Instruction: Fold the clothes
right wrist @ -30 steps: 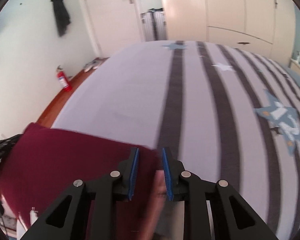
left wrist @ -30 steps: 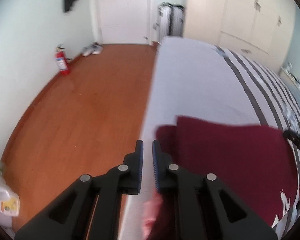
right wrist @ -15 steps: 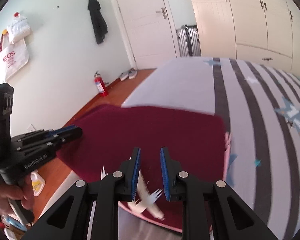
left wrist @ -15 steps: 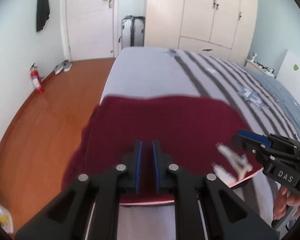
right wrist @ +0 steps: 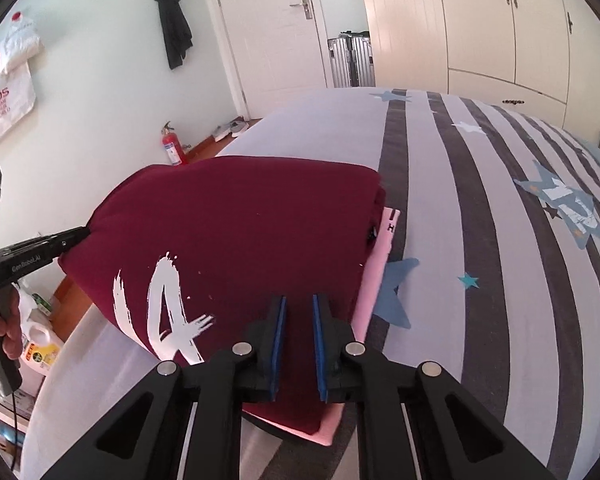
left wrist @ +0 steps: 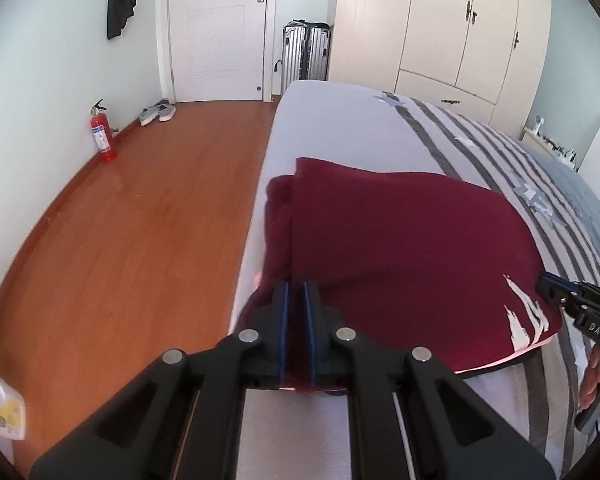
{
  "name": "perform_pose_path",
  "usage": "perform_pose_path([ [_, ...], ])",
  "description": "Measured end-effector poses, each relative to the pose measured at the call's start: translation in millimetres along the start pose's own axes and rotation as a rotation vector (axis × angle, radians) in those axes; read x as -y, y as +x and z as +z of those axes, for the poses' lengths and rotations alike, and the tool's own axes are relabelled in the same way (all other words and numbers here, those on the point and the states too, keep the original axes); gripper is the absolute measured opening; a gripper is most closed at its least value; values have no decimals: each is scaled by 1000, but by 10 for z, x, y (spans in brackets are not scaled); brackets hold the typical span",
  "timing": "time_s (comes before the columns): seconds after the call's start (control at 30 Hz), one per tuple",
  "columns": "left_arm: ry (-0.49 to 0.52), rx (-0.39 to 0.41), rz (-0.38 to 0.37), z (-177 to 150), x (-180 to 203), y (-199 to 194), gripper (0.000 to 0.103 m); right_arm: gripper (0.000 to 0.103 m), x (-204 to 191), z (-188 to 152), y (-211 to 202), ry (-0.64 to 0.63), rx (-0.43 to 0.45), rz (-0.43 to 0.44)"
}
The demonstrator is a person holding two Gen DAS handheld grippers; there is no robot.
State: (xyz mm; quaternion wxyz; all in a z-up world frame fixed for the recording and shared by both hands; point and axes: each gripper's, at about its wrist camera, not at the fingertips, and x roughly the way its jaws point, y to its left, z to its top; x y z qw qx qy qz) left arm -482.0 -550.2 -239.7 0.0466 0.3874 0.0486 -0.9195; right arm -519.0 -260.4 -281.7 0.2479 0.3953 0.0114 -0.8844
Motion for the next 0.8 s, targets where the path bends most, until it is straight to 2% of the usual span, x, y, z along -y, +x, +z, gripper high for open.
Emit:
perform_pose_path([
  [0.1, 10, 40, 44, 120, 35, -115, 10, 11, 111, 51, -80, 25, 6, -49],
  [0.17, 10, 59, 23, 275, 74, -115, 10, 11, 175, 198, -46, 40, 23, -61],
  [0.3, 10, 50, -14, 599, 203, 157, 10, 12, 217, 547, 90, 50, 47, -48],
  [0.37, -13, 2, -31, 658, 228, 351, 10, 12, 217, 711, 205, 48, 54, -35],
  [0.47, -34, -29, -10, 662, 178, 465, 10, 12, 243, 841, 475, 78, -2, -11],
  [0.6, -55, -53, 38, 628, 69, 534, 11, 12, 234, 777, 696, 28, -63, -26],
  [0.73, -79, -73, 82, 593, -40, 588, 15, 12, 307, 791, 640, -21, -58, -61],
  [0.8, -99, -52, 72, 565, -71, 438, 15, 12, 452, 838, 529, 9, -48, -90],
])
